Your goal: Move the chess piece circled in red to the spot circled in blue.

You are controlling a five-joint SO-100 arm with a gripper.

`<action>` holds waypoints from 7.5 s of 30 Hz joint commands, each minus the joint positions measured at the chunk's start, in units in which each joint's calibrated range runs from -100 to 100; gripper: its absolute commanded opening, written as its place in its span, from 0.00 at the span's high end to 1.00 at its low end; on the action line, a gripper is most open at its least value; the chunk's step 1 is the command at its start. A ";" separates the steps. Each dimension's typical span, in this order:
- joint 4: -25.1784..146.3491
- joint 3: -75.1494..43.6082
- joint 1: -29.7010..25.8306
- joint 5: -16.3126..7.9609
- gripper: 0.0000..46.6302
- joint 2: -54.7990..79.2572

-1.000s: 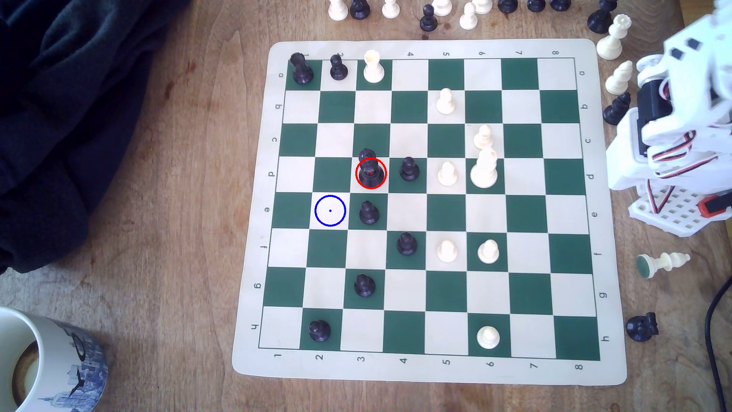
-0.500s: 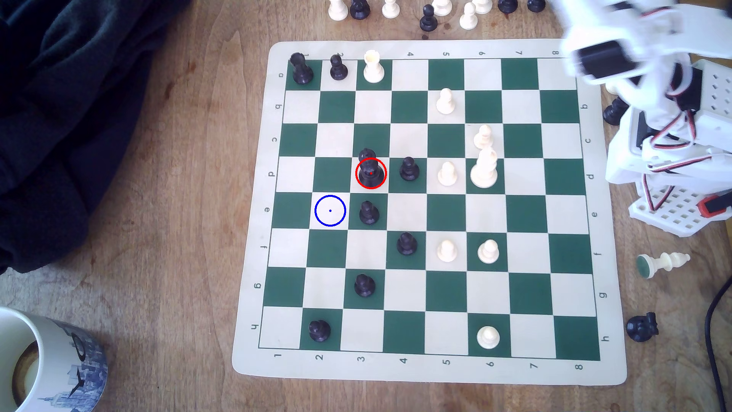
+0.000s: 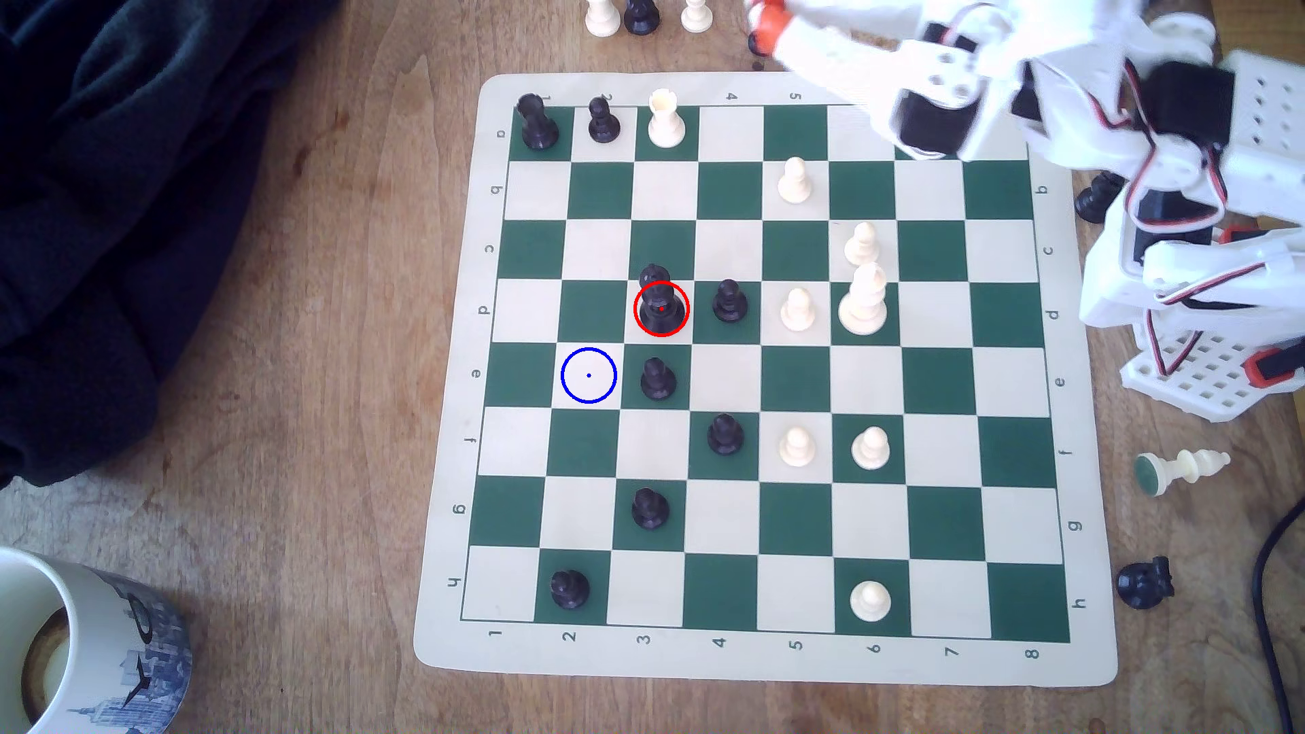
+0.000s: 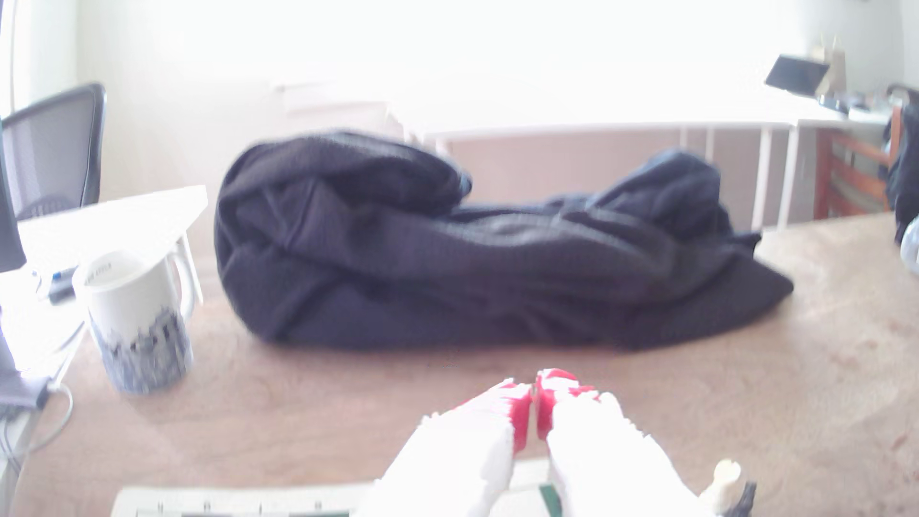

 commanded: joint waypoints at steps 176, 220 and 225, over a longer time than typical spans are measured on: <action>49.82 -96.20 -15.32 -14.21 1.00 94.18; 27.38 -31.10 -19.77 -11.82 0.81 42.40; -1.21 -5.99 -15.71 -9.28 1.00 27.97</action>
